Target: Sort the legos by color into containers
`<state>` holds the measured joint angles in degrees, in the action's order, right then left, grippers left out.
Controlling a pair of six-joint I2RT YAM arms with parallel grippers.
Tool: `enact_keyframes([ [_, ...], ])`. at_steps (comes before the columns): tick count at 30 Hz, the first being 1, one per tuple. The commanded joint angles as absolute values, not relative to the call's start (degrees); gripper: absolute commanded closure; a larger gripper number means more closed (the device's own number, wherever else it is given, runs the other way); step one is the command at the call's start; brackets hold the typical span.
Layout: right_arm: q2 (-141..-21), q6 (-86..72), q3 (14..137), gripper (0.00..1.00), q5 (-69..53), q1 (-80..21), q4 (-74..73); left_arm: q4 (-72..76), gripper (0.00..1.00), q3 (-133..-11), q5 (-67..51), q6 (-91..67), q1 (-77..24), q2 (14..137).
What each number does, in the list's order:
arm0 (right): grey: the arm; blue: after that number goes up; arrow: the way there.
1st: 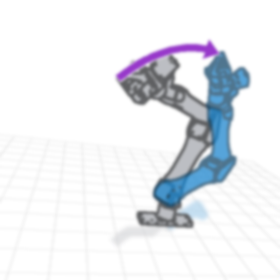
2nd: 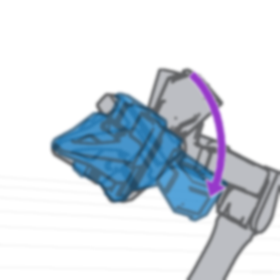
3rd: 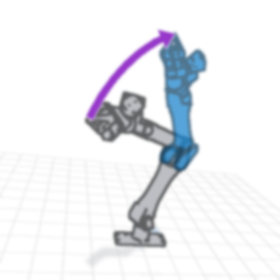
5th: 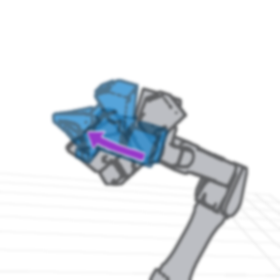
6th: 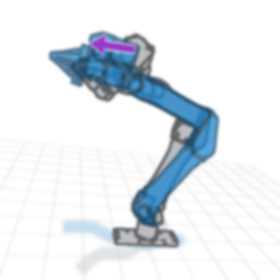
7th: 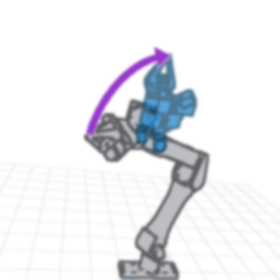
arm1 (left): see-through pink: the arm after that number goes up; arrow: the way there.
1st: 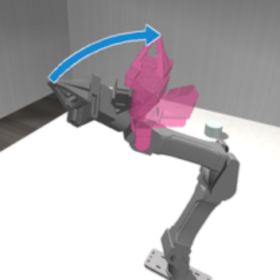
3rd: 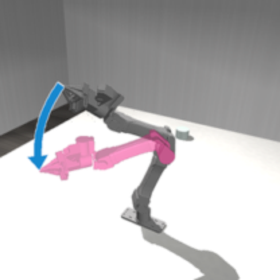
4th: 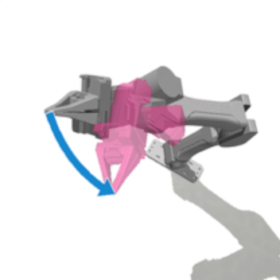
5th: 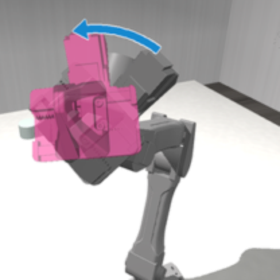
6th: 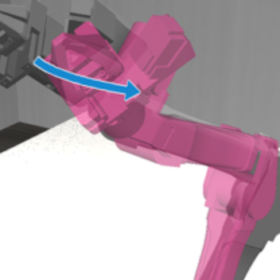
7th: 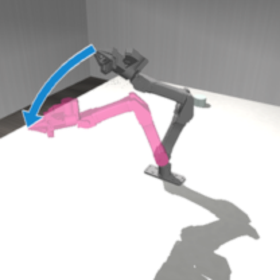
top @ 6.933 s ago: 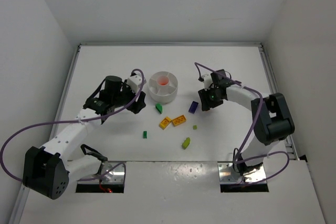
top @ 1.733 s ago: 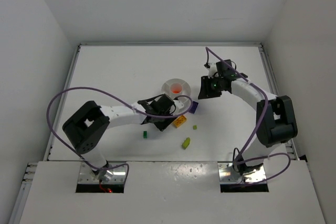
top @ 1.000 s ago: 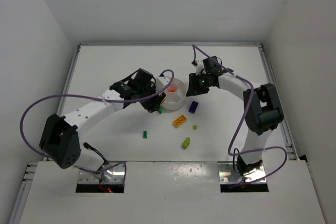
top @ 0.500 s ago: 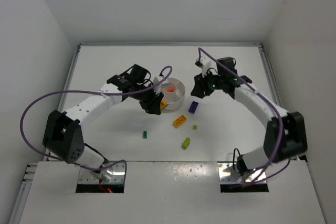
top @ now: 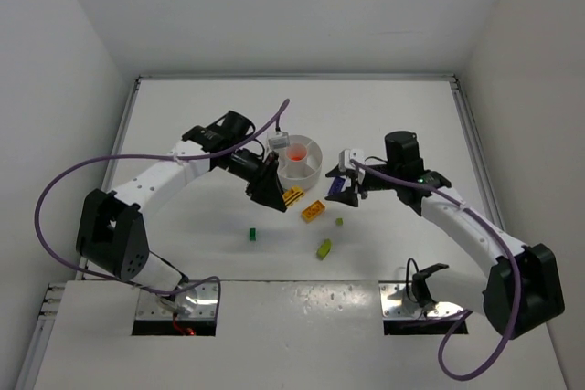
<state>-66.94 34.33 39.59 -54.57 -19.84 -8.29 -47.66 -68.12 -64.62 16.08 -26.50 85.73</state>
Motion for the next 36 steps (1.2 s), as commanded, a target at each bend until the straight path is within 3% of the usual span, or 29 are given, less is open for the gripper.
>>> enact_keyframes([
  [1,-65.65,39.55,39.98,0.42,-59.59,-22.23,1.58,-48.52,0.71,-68.99,-70.75,17.40,-26.54,84.46],
  [20,-71.28,40.34,48.34,0.39,-65.48,-34.10,-0.18,-49.83,0.69,-67.32,-70.76,19.78,-30.15,84.46],
  [28,-70.94,40.87,48.34,0.59,-65.48,-35.16,-2.11,-49.83,0.69,-67.32,-70.75,20.30,-29.45,84.99],
  [36,-68.47,40.87,48.34,0.64,-65.48,-36.21,-3.96,-49.83,0.69,-66.80,-71.98,20.83,-27.95,86.75],
])
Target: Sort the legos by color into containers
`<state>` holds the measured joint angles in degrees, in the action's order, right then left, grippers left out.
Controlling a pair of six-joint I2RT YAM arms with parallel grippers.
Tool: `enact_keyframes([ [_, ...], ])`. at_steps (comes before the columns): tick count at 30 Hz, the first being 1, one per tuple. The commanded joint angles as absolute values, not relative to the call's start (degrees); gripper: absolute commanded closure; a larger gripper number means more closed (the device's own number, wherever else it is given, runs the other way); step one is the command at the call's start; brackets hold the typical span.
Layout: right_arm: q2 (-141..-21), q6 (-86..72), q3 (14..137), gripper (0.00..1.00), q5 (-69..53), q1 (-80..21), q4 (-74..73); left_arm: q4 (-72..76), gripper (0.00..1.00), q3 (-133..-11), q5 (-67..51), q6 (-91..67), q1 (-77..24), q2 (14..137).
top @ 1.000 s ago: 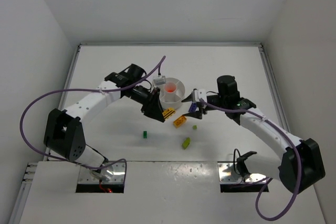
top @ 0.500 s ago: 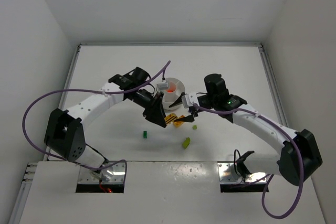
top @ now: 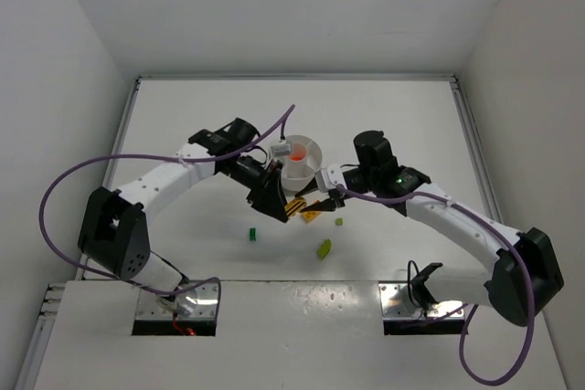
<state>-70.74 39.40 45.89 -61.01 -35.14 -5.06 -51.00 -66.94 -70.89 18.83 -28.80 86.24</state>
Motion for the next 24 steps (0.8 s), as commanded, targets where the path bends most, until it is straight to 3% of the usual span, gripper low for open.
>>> enact_keyframes([
  [1,-68.47,40.87,48.34,0.67,-65.48,-36.82,-3.96,-49.83,0.69,-66.80,-71.98,20.83,-27.95,87.27],
  [4,-67.94,40.87,48.87,0.76,-64.87,-37.35,-4.57,-49.83,0.63,-66.80,-71.98,20.83,-27.95,87.28],
  [5,-67.94,40.35,49.39,0.78,-64.86,-37.35,-5.35,-49.83,0.52,-66.80,-71.37,20.83,-27.43,87.28],
  [10,-67.33,38.42,49.39,0.96,-61.88,-37.97,-6.77,-46.85,0.28,-65.48,-69.88,18.11,-24.97,85.26],
  [11,-66.72,37.54,48.70,0.97,-61.18,-37.97,-6.25,-46.32,0.06,-65.48,-69.87,18.11,-24.44,84.73],
  [13,-66.19,36.13,48.08,1.00,-59.43,-37.97,-5.71,-45.01,0.01,-64.43,-68.99,17.23,-22.25,83.67],
  [20,-65.04,28.14,46.41,1.00,-54.24,-36.74,-6.42,-40.53,0.01,-61.96,-67.07,13.37,-12.58,77.97],
  [24,-66.26,21.20,44.22,1.00,-44.93,-36.74,-0.13,-32.98,0.00,-57.14,-62.24,6.44,-6.87,72.35],
])
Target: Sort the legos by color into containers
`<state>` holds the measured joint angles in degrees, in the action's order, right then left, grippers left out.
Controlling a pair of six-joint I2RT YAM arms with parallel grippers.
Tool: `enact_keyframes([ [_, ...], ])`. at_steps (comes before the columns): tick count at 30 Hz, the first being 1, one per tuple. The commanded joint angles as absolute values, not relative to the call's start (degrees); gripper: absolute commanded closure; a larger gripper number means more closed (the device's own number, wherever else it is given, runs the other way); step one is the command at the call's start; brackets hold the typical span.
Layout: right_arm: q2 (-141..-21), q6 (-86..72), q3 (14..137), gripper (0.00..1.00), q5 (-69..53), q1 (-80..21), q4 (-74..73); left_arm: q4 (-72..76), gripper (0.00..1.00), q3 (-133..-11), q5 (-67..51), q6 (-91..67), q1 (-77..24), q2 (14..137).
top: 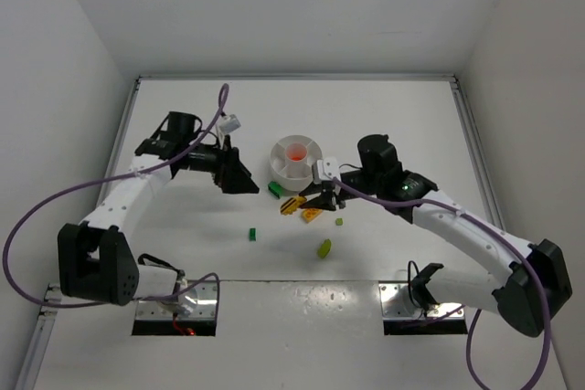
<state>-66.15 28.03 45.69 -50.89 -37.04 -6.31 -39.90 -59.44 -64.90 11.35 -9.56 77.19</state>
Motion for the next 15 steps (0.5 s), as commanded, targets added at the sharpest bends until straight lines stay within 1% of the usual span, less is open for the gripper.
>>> enact_keyframes([
  [1,-67.14,19.79,42.99,1.00,-42.39,-36.74,1.74,-29.83,0.00,-56.26,-60.40,5.29,-6.07,71.12],
  [4,-69.42,16.61,42.28,1.00,-29.93,-36.74,7.37,-26.46,0.00,-54.32,-56.36,2.55,-5.01,66.72],
  [8,-74.96,15.56,43.59,1.00,-22.26,-36.74,10.63,-25.93,0.00,-53.00,-53.97,2.02,-4.48,64.17],
  [10,-76.98,15.56,44.12,1.00,-19.18,-36.74,12.90,-25.93,0.00,-52.21,-53.96,1.41,-3.96,63.55],
  [15,-79.01,18.19,46.22,1.00,-15.83,-36.74,13.54,-23.91,0.00,-49.31,-53.96,0.09,-3.96,62.14],
])
